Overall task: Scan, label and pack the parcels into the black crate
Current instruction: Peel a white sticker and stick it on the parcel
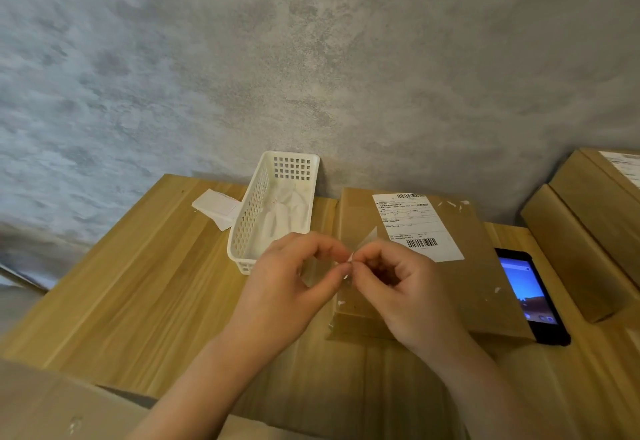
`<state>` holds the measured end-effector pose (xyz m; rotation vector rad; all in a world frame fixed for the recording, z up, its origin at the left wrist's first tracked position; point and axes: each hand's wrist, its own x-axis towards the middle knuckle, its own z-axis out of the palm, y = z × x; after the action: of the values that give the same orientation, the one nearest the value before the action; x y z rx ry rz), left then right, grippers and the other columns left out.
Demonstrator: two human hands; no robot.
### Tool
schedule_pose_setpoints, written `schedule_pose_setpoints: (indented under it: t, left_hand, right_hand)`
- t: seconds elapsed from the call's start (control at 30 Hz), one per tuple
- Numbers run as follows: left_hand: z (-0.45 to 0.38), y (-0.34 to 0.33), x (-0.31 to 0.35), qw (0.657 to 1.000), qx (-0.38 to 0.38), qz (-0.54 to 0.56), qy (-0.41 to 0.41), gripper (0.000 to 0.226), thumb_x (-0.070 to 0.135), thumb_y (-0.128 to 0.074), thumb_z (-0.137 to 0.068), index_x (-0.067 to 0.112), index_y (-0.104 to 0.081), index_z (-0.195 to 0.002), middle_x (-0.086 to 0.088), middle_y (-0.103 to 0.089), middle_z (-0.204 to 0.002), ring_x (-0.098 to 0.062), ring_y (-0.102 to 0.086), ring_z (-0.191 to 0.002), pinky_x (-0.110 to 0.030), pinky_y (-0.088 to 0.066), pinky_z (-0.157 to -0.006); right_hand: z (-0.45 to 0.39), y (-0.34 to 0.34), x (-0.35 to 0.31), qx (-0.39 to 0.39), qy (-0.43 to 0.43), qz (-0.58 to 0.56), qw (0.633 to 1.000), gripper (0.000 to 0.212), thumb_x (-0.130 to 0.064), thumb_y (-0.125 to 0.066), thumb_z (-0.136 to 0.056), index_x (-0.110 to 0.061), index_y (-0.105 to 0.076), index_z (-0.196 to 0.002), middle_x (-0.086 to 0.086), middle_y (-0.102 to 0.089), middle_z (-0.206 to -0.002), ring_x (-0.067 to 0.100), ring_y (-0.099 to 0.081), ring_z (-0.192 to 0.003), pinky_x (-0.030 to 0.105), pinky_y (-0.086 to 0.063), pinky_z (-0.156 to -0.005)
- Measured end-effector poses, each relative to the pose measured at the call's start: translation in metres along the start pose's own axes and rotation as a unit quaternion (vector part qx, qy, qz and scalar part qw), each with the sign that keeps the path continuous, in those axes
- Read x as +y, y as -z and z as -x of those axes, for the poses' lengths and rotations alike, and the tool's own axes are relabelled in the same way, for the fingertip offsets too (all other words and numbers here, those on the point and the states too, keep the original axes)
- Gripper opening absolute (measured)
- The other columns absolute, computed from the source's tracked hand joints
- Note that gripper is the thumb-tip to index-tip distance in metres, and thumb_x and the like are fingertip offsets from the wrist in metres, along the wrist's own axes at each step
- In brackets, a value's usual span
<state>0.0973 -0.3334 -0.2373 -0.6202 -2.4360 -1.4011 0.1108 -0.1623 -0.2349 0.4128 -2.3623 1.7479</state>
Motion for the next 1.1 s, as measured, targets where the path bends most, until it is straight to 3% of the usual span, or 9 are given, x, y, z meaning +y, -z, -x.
schedule_pose_setpoints:
  t: [0.13,0.23,0.4,0.53,0.63,0.77,0.93,1.1]
  left_hand:
    - [0.001,0.003,-0.001,1.000,0.016,0.006,0.015,0.008,0.034,-0.066,-0.083,0.039,-0.067,-0.089,0.019,-0.067,-0.090,-0.008,-0.063,-0.095,-0.023,-0.048,-0.081]
    - [0.001,0.005,-0.004,1.000,0.023,-0.001,0.021,0.006,0.039,-0.063,-0.083,0.040,-0.067,-0.087,0.020,-0.067,-0.090,-0.008,-0.063,-0.095,-0.021,-0.048,-0.080]
    - [0.002,0.012,-0.009,0.998,0.027,0.018,0.054,0.005,0.033,-0.060,-0.080,0.031,-0.065,-0.081,0.011,-0.067,-0.082,-0.012,-0.064,-0.088,-0.024,-0.049,-0.077]
    - [-0.003,0.028,-0.026,0.988,0.071,0.056,0.124,0.017,0.007,-0.061,-0.086,0.022,-0.062,-0.078,0.007,-0.066,-0.078,-0.006,-0.059,-0.077,-0.017,-0.046,-0.072]
    - [-0.005,0.041,-0.042,0.977,0.094,0.068,0.178,0.014,0.009,-0.058,-0.087,0.020,-0.061,-0.078,0.006,-0.068,-0.079,-0.005,-0.058,-0.074,-0.017,-0.045,-0.067]
    - [-0.008,0.060,-0.063,0.959,0.153,0.091,0.221,0.007,0.013,-0.057,-0.087,0.011,-0.061,-0.081,-0.002,-0.069,-0.082,-0.009,-0.058,-0.071,-0.025,-0.045,-0.066]
    - [-0.006,0.090,-0.092,0.939,0.224,0.067,0.252,0.007,0.020,-0.058,-0.083,0.015,-0.058,-0.078,-0.012,-0.065,-0.081,-0.006,-0.040,-0.052,-0.028,-0.035,-0.052]
    - [0.001,0.120,-0.114,0.928,0.270,-0.025,0.254,0.007,0.017,-0.057,-0.086,0.018,-0.053,-0.080,0.005,-0.057,-0.073,-0.012,-0.046,-0.059,-0.032,-0.038,-0.057]
  right_hand:
    - [-0.002,-0.004,-0.001,-0.010,0.017,0.028,0.999,0.015,-0.006,-0.066,-0.089,-0.017,-0.069,-0.079,-0.001,-0.066,-0.070,0.011,-0.064,-0.066,0.016,-0.049,-0.061]
    - [-0.004,-0.008,-0.001,-0.014,0.020,0.032,0.999,0.014,-0.006,-0.066,-0.089,-0.016,-0.068,-0.079,0.001,-0.065,-0.069,0.012,-0.062,-0.062,0.020,-0.049,-0.059]
    - [-0.012,-0.016,-0.003,-0.045,0.006,0.029,0.999,0.012,-0.009,-0.066,-0.088,-0.015,-0.067,-0.078,0.007,-0.061,-0.066,0.024,-0.059,-0.059,0.037,-0.049,-0.056]
    - [-0.023,-0.015,-0.002,-0.062,-0.049,0.029,0.996,0.013,-0.007,-0.062,-0.087,-0.011,-0.062,-0.074,0.002,-0.053,-0.059,0.008,-0.048,-0.054,0.019,-0.042,-0.051]
    - [-0.033,-0.013,0.003,-0.052,-0.094,0.041,0.993,0.017,-0.011,-0.058,-0.085,-0.016,-0.057,-0.070,-0.006,-0.049,-0.058,0.006,-0.045,-0.056,0.020,-0.040,-0.053]
    - [-0.046,-0.014,0.006,-0.025,-0.145,0.030,0.989,0.016,-0.013,-0.055,-0.087,-0.011,-0.054,-0.070,-0.003,-0.046,-0.057,0.008,-0.042,-0.054,0.026,-0.040,-0.055]
    - [-0.060,-0.013,0.006,-0.003,-0.166,0.046,0.985,0.019,-0.014,-0.053,-0.090,-0.010,-0.053,-0.072,0.002,-0.048,-0.061,0.013,-0.046,-0.060,0.032,-0.044,-0.067]
    - [-0.078,-0.017,0.006,0.010,-0.166,0.045,0.985,0.020,-0.017,-0.053,-0.092,-0.001,-0.055,-0.079,0.005,-0.053,-0.069,0.016,-0.053,-0.067,0.032,-0.048,-0.069]
